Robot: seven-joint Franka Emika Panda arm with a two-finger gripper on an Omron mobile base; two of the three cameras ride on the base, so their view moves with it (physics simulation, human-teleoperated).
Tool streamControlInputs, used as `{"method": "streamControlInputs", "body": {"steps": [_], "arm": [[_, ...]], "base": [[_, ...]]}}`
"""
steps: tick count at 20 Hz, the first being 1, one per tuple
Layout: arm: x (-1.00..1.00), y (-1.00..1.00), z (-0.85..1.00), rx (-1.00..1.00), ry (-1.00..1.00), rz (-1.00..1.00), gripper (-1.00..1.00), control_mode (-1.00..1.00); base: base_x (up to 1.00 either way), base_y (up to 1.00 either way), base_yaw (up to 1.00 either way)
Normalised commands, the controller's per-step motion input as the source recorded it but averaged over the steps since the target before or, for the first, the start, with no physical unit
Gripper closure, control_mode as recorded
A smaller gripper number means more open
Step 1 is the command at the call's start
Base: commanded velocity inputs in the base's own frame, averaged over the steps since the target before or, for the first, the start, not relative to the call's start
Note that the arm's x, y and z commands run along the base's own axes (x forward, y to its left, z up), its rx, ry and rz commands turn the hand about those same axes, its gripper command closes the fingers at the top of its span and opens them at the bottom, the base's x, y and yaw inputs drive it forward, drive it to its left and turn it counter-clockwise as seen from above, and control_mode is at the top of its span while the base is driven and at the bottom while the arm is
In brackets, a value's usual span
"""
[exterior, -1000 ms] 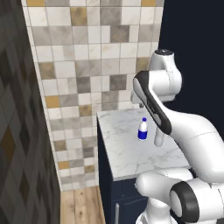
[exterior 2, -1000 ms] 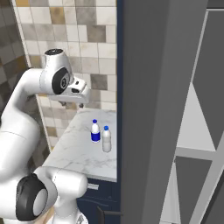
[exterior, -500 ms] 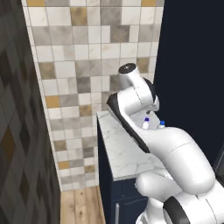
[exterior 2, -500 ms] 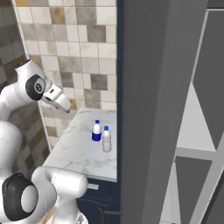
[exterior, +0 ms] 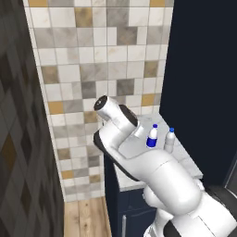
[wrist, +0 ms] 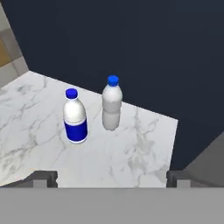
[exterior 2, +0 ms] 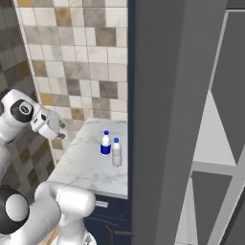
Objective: Take the bottled waters from the counter and place them in the freezer to freeze. Close the freezer door after placing the bottles.
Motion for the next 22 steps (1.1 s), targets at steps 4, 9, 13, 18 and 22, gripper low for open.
{"method": "streamControlInputs", "body": {"steps": [4, 9, 13, 18, 22], "arm": [[0.03, 0.02, -0.35, -0.09, -0.55, -0.26, -1.00, -1.00], [0.01, -0.02, -0.45, -0.22, -0.32, -0.23, -1.00, -1.00], [0.04, -0.43, -0.27, -0.07, -0.02, -0.27, -1.00, -1.00], [0.09, -0.32, -0.03, 0.00, 0.01, -0.14, -1.00, -1.00], [0.26, -0.14, 0.00, 0.00, 0.01, 0.00, -1.00, -1.00]], "base": [[0.00, 0.00, 0.00], [0.00, 0.00, 0.00], [0.00, 0.00, 0.00], [0.00, 0.00, 0.00], [0.00, 0.00, 0.00]]}}
